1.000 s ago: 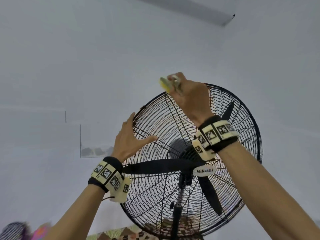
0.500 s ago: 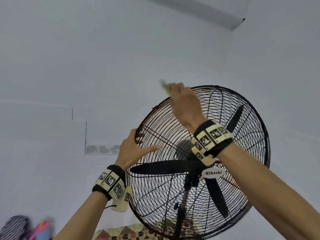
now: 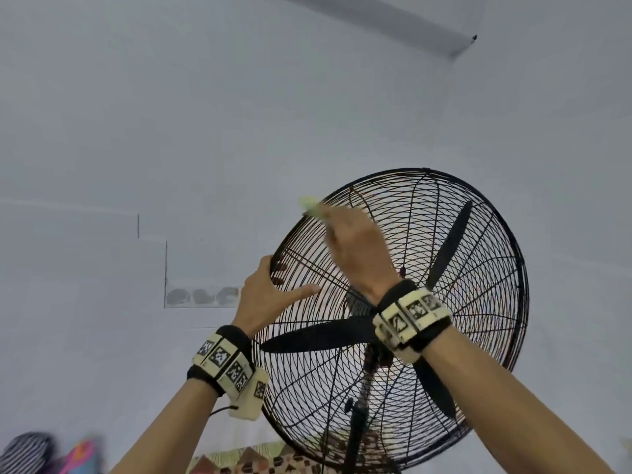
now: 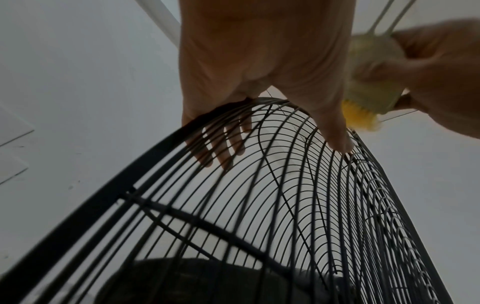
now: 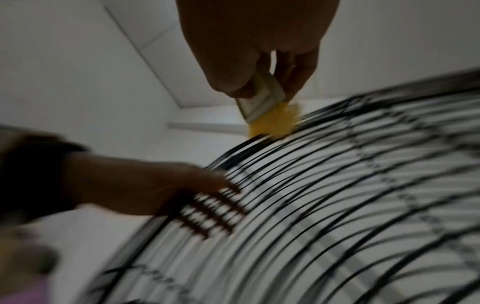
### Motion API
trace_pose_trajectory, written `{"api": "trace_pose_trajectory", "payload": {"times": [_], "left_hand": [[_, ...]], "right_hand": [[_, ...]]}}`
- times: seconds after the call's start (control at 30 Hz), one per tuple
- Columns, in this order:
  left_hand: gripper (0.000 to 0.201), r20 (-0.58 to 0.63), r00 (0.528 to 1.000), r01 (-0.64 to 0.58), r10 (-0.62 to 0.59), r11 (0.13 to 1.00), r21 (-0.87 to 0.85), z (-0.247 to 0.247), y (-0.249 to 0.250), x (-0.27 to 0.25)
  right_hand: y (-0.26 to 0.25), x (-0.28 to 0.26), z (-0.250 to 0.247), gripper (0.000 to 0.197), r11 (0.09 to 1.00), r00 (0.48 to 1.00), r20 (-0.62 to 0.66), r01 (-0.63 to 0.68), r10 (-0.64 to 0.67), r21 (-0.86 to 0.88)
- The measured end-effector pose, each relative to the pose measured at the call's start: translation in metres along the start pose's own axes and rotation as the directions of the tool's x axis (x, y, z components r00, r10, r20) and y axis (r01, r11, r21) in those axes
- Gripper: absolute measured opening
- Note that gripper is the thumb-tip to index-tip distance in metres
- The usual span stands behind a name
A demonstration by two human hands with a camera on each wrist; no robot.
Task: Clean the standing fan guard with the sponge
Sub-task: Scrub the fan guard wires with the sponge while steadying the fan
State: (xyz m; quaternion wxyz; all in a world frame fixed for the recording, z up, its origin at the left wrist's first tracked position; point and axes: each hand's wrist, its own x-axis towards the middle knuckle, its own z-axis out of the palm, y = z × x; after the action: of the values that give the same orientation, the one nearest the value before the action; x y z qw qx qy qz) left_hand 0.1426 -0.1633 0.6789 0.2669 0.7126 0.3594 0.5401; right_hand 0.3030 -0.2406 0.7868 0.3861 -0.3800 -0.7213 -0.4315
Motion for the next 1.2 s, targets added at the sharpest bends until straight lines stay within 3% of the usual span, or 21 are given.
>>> {"api": "trace_pose_trajectory", "payload": {"times": [0.07, 0.13, 0.2, 0.3, 0.33, 0.4, 0.47, 0.5, 0.53, 0.6, 0.67, 0.7, 0.73, 0.8, 0.9, 0.93, 1.0, 1.07, 1.1, 1.13, 1.2], "left_hand": [[0.104, -0.004, 1.0, 0.002, -0.001, 1.0, 0.016, 0.001, -0.002, 0.003], [0.102, 0.009, 1.0, -0.011, 0.011, 1.0, 0.017, 0.001, 0.001, 0.002], [0.101, 0.023, 1.0, -0.02, 0.019, 1.0, 0.016, 0.0, 0.006, -0.001], [0.102, 0.02, 1.0, -0.017, 0.017, 1.0, 0.013, 0.0, 0.007, -0.004], [0.102, 0.015, 1.0, -0.015, 0.015, 1.0, 0.008, 0.0, 0.008, -0.005], [0.094, 0.003, 1.0, -0.007, 0.007, 1.0, 0.017, 0.001, 0.007, -0.003], [0.078, -0.004, 1.0, -0.013, 0.013, 0.999, 0.049, 0.003, 0.006, -0.001], [0.076, -0.003, 1.0, -0.018, 0.018, 0.998, 0.058, 0.004, 0.006, 0.0], [0.082, 0.005, 1.0, -0.013, 0.013, 0.999, 0.052, 0.004, 0.007, -0.001], [0.1, 0.02, 1.0, -0.005, 0.004, 0.999, 0.034, 0.002, 0.009, -0.003], [0.104, 0.022, 1.0, -0.008, 0.008, 1.0, 0.024, 0.002, 0.01, -0.005], [0.104, 0.022, 1.0, -0.006, 0.005, 1.0, 0.024, 0.002, 0.009, -0.006], [0.104, 0.019, 1.0, -0.006, 0.006, 1.0, 0.027, 0.002, 0.01, -0.006], [0.105, 0.008, 1.0, -0.001, 0.001, 0.999, 0.035, 0.002, 0.01, -0.005], [0.107, 0.006, 1.0, -0.014, 0.013, 0.998, 0.059, 0.002, 0.01, -0.003], [0.105, 0.012, 1.0, -0.013, 0.012, 0.998, 0.061, 0.002, 0.011, -0.004], [0.105, 0.019, 1.0, -0.01, 0.01, 0.999, 0.05, 0.002, 0.013, -0.006], [0.107, 0.025, 1.0, -0.014, 0.013, 0.999, 0.045, 0.001, 0.013, -0.008], [0.108, 0.026, 1.0, -0.011, 0.01, 0.999, 0.042, 0.001, 0.011, -0.007], [0.11, 0.026, 1.0, -0.007, 0.006, 0.999, 0.04, 0.002, 0.01, -0.008], [0.108, 0.022, 1.0, 0.002, -0.003, 0.999, 0.05, 0.003, 0.01, -0.006]], "right_hand": [[-0.026, -0.019, 0.006, 0.042, 0.983, 0.974, 0.163, 0.136, -0.155, 0.123], [-0.031, -0.021, 0.005, 0.042, 0.981, 0.974, 0.166, 0.13, -0.154, 0.147], [-0.015, -0.007, -0.006, 0.045, 0.989, 0.999, 0.007, -0.043, 0.042, 0.139], [0.017, 0.006, -0.018, 0.042, 0.974, 0.939, -0.268, -0.225, 0.214, -0.009], [0.019, 0.002, -0.016, 0.044, 0.981, 0.952, -0.249, -0.191, 0.176, -0.036], [0.003, -0.015, -0.003, 0.046, 0.999, 0.997, -0.076, 0.028, -0.026, 0.022], [-0.021, -0.035, 0.005, 0.043, 0.974, 0.969, 0.115, 0.208, -0.218, 0.093], [-0.024, -0.039, 0.004, 0.041, 0.967, 0.958, 0.152, 0.227, -0.243, 0.117], [-0.02, -0.037, 0.001, 0.039, 0.971, 0.969, 0.131, 0.189, -0.208, 0.145], [0.001, -0.024, -0.008, 0.037, 0.991, 0.999, -0.049, -0.004, 0.01, 0.131], [0.025, -0.013, -0.017, 0.031, 0.98, 0.951, -0.236, -0.197, 0.2, 0.036], [0.031, -0.014, -0.017, 0.03, 0.972, 0.936, -0.268, -0.234, 0.226, 0.004], [0.03, -0.016, -0.014, 0.03, 0.979, 0.949, -0.249, -0.202, 0.193, -0.012], [0.013, -0.025, -0.007, 0.032, 0.998, 0.998, -0.064, 0.021, -0.017, 0.067], [-0.01, -0.034, -0.008, 0.032, 0.954, 0.952, 0.165, 0.223, -0.257, 0.199], [-0.009, -0.031, -0.01, 0.031, 0.958, 0.964, 0.129, 0.204, -0.233, 0.203], [0.003, -0.02, -0.017, 0.03, 0.99, 0.996, -0.076, 0.052, -0.042, 0.132], [0.024, -0.013, -0.023, 0.029, 0.99, 0.956, -0.263, -0.14, 0.131, -0.015], [0.028, -0.013, -0.024, 0.03, 0.981, 0.945, -0.282, -0.188, 0.167, -0.049], [0.028, -0.016, -0.022, 0.03, 0.983, 0.954, -0.258, -0.175, 0.155, -0.056], [0.014, -0.029, -0.013, 0.036, 0.999, 0.994, -0.103, 0.043, -0.04, 0.026]]}}
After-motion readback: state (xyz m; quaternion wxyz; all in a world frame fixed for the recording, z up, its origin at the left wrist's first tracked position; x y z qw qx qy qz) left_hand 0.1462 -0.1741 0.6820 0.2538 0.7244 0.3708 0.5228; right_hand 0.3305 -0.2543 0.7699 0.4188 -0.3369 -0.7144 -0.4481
